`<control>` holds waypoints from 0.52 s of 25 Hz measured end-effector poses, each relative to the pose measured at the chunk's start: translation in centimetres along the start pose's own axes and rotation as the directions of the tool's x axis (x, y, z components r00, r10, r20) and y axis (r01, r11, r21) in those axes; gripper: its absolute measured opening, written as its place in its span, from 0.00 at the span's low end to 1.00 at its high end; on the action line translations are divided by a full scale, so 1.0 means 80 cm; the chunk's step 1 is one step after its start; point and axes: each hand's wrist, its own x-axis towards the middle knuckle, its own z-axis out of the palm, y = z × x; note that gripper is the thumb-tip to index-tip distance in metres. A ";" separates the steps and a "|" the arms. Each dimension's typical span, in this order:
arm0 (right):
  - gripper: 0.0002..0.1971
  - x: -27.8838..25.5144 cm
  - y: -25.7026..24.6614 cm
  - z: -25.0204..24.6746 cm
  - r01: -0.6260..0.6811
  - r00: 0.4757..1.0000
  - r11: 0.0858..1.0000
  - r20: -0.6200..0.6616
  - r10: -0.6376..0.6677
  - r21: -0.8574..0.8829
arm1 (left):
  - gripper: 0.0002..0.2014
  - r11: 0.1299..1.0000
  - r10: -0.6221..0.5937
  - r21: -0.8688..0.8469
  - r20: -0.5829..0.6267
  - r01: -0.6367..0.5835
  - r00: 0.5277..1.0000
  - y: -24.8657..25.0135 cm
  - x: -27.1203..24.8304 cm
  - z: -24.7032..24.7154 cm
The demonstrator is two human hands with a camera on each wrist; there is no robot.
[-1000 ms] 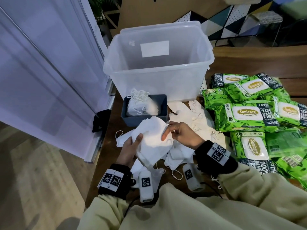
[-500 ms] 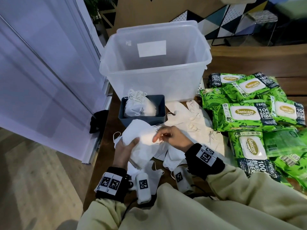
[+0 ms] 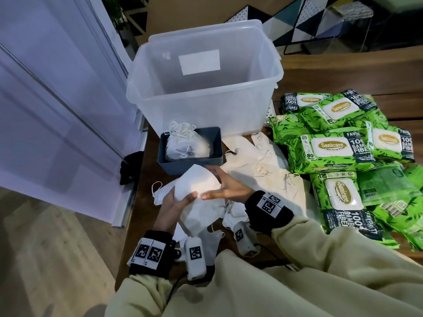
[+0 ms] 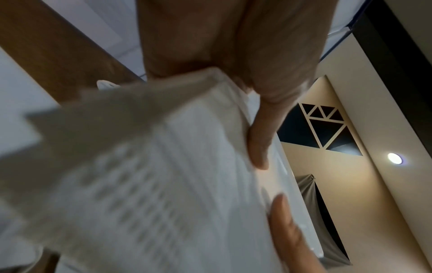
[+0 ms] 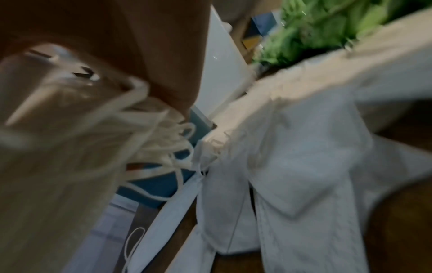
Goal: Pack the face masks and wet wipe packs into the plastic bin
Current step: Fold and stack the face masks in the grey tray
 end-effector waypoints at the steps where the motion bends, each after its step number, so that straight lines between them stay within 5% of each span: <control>1: 0.33 -0.005 0.002 -0.004 -0.028 0.999 0.998 0.029 0.027 0.064 | 0.28 1.000 -0.010 -0.020 -0.020 0.010 1.000 0.002 0.000 -0.003; 4: 0.15 -0.017 0.013 -0.009 -0.031 0.998 0.971 0.060 0.017 0.236 | 0.22 0.993 -0.035 -0.113 -0.043 0.030 0.998 0.007 -0.001 -0.011; 8: 0.22 -0.006 0.016 -0.009 -0.028 0.994 0.957 -0.095 0.058 0.290 | 0.21 0.987 -0.064 -0.154 -0.062 0.054 0.996 0.006 0.002 -0.013; 13: 0.20 0.004 0.017 0.003 -0.074 0.984 0.915 -0.120 0.132 0.395 | 0.19 0.997 -0.028 -0.077 -0.121 0.019 0.992 0.007 0.009 -0.010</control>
